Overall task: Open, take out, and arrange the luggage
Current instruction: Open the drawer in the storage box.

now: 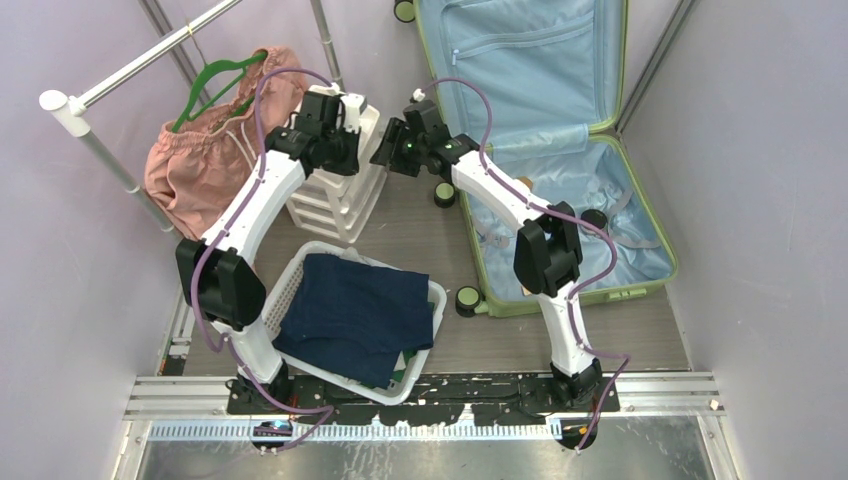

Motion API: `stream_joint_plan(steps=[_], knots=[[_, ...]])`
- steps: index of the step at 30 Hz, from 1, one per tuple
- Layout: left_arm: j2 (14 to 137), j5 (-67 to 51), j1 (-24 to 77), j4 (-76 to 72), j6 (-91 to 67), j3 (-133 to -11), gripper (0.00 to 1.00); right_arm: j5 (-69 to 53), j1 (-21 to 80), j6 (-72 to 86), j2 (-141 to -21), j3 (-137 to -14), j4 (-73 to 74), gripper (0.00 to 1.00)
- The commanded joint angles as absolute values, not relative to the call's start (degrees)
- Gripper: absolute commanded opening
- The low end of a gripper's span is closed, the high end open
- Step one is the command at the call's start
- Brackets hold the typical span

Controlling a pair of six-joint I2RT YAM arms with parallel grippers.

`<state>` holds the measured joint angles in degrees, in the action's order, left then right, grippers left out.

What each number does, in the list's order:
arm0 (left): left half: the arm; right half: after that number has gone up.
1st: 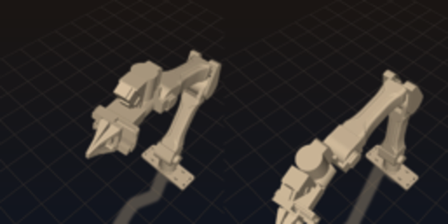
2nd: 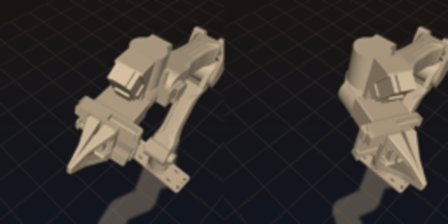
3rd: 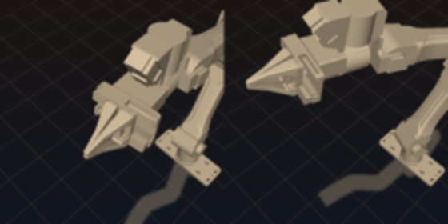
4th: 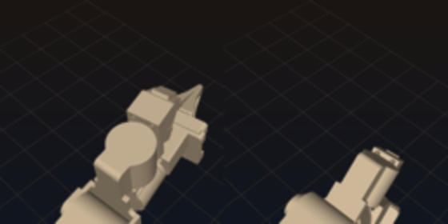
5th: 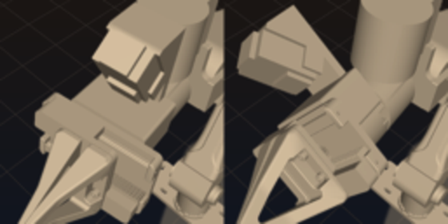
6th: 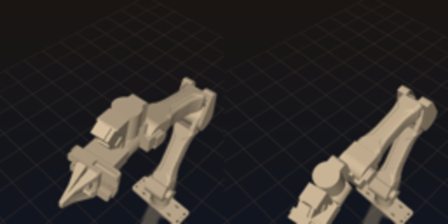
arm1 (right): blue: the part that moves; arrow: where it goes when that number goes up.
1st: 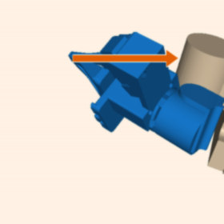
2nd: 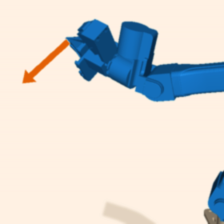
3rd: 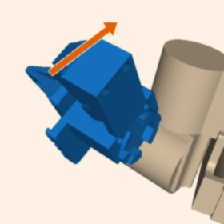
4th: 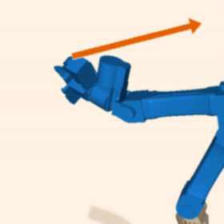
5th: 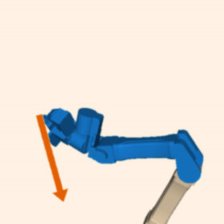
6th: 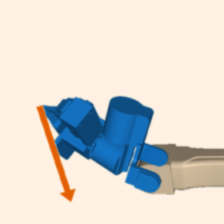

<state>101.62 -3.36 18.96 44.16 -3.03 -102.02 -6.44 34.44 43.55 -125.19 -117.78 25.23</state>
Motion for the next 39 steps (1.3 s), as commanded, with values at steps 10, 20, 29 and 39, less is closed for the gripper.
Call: stream_joint_plan(steps=[10,20,29,39], knots=[[101.4,-5.8,17.0,44.3,-4.3,-100.6,0.0,3.6,32.6,36.0,-116.4,-115.5,32.1,0.42],[100.7,-7.8,17.0,46.3,-7.6,-105.2,0.28,-22.2,28.8,25.8,-110.9,-113.2,24.6,0.81],[95.1,-9.4,17.0,43.9,-10.6,-108.4,0.69,-42.3,16.0,2.6,-105.6,-110.7,37.3,1.0],[82.6,-18.9,16.5,29.0,-18.3,-92.5,0.72,-20.6,6.1,-1.0,-100.3,-97.7,41.4,1.0]])
